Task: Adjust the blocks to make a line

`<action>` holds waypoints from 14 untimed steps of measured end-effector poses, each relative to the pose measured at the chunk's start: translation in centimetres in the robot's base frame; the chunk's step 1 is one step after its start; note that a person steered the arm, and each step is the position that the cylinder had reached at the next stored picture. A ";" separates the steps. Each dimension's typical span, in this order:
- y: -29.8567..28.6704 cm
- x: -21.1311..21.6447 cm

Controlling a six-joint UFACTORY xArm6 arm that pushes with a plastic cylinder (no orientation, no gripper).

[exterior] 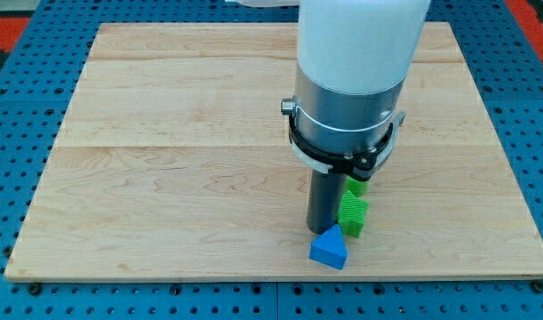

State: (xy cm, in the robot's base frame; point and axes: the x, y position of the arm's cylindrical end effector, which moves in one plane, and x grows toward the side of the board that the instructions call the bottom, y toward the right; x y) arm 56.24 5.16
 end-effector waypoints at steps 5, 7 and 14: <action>-0.8 3.4; -1.5 3.4; 1.1 -2.8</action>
State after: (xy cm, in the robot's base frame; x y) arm 53.46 6.30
